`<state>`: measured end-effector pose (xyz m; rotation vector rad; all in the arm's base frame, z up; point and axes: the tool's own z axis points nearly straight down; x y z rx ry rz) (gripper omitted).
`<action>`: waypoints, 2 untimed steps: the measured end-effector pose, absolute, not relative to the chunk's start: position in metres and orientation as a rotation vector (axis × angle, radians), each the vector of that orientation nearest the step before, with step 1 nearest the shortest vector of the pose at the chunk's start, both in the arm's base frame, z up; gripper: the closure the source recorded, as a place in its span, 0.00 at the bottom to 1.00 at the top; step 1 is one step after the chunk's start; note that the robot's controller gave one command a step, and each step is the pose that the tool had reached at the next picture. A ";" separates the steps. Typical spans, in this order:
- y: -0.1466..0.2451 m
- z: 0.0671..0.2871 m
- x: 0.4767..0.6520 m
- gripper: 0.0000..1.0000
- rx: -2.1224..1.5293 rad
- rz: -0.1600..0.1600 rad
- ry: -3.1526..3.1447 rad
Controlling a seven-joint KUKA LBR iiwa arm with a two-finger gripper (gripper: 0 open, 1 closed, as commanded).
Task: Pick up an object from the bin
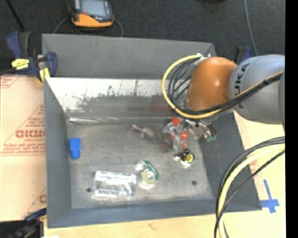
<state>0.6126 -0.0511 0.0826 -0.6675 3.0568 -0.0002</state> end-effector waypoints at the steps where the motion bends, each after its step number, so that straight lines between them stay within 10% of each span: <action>1: -0.052 0.081 0.611 0.00 -0.668 0.000 3.062; 2: -0.104 0.072 0.628 0.00 -0.934 -0.006 2.993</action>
Offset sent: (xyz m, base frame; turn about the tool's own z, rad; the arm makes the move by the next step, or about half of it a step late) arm 0.0000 0.0000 0.0000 0.0000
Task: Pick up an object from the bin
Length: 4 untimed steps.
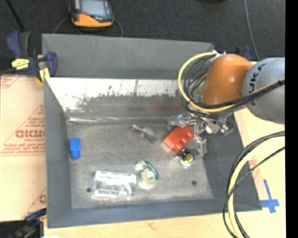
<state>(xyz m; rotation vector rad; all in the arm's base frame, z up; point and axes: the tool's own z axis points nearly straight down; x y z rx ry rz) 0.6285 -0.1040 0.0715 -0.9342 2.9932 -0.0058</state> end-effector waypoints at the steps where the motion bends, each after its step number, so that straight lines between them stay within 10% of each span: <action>1: -0.103 0.076 0.631 1.00 -0.930 -0.006 2.990; 2: -0.089 0.244 0.612 1.00 -0.918 -0.010 2.992; 3: -0.089 0.239 0.611 0.00 -0.917 -0.001 2.999; 4: -0.027 0.115 0.615 0.00 -0.572 0.005 3.090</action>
Offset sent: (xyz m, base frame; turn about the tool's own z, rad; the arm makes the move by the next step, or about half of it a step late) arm 0.0000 0.0000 0.0000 0.0000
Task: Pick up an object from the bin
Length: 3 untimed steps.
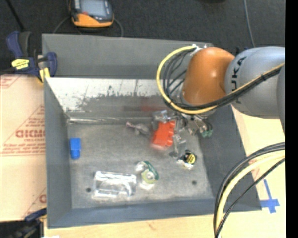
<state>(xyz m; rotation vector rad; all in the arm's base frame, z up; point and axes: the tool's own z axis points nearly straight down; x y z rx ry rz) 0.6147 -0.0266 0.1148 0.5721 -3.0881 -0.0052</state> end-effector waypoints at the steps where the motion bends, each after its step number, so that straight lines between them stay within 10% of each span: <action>1: -0.009 0.163 0.646 0.00 0.797 0.004 -3.049; 2: -0.035 0.071 0.651 0.00 1.293 0.003 -2.865; 3: -0.034 0.074 0.653 1.00 1.291 0.002 -2.872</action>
Offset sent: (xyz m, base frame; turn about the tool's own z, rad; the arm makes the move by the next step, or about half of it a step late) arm 0.0290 0.0184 0.0454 -0.1475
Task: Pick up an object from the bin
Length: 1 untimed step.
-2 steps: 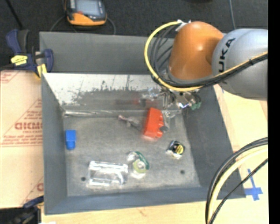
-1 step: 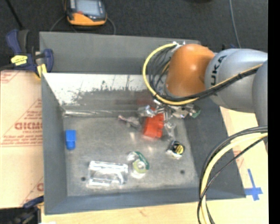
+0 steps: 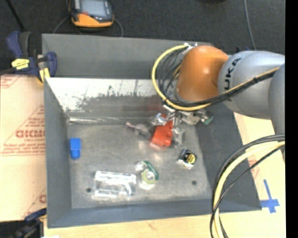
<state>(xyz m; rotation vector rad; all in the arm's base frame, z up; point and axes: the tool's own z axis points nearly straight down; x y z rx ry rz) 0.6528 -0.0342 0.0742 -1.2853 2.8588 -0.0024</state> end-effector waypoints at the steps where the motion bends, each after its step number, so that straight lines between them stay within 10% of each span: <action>1: -0.015 0.210 0.634 1.00 -1.992 -0.006 2.421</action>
Offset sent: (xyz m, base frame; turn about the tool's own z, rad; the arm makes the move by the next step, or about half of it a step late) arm -0.0209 0.0199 0.1337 -0.5337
